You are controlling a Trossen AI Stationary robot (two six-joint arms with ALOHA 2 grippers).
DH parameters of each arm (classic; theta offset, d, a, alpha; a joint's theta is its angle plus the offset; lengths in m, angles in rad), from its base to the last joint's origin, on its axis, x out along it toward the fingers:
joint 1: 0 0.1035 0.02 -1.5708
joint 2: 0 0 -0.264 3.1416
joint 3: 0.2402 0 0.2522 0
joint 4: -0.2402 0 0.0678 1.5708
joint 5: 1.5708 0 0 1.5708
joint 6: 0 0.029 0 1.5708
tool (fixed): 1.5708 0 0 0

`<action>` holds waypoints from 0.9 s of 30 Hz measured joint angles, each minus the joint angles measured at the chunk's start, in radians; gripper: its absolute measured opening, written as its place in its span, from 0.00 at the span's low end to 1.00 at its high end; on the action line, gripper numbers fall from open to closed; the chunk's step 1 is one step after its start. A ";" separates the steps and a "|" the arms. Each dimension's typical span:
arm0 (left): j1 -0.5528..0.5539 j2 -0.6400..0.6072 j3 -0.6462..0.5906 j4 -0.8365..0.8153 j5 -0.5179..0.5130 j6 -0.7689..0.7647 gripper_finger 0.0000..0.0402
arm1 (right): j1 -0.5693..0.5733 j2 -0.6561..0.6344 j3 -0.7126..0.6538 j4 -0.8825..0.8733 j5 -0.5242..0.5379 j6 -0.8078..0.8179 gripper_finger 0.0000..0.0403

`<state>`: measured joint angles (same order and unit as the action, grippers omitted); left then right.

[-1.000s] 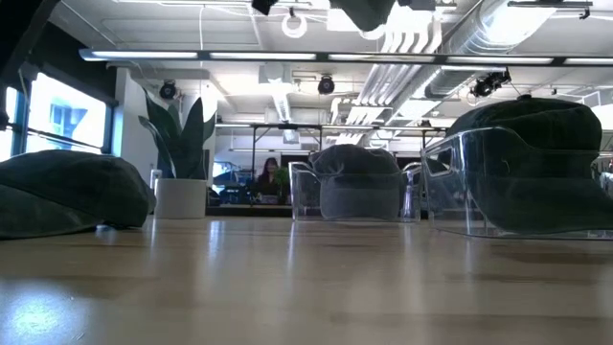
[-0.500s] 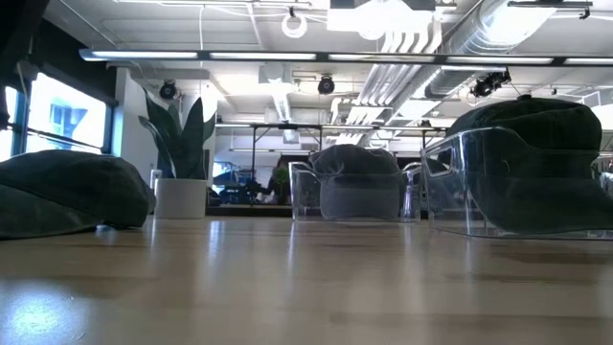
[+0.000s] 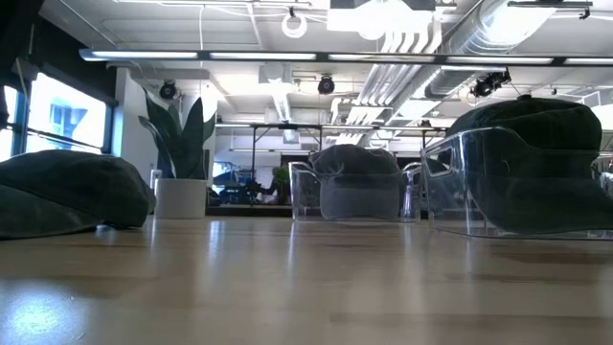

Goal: Pick & Place hat
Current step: Put the gray cap into the top transparent bin

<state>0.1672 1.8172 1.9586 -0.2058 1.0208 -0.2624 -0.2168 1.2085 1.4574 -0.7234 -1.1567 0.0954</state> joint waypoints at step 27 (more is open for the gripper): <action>-0.012 -0.045 0.001 -0.258 -0.125 0.101 0.00 | 0.170 -0.049 0.000 -0.152 0.198 0.069 0.61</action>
<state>0.1556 1.7723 1.9594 -0.4641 0.8954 -0.1616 -0.0470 1.1591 1.4578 -0.8759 -0.9590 0.1645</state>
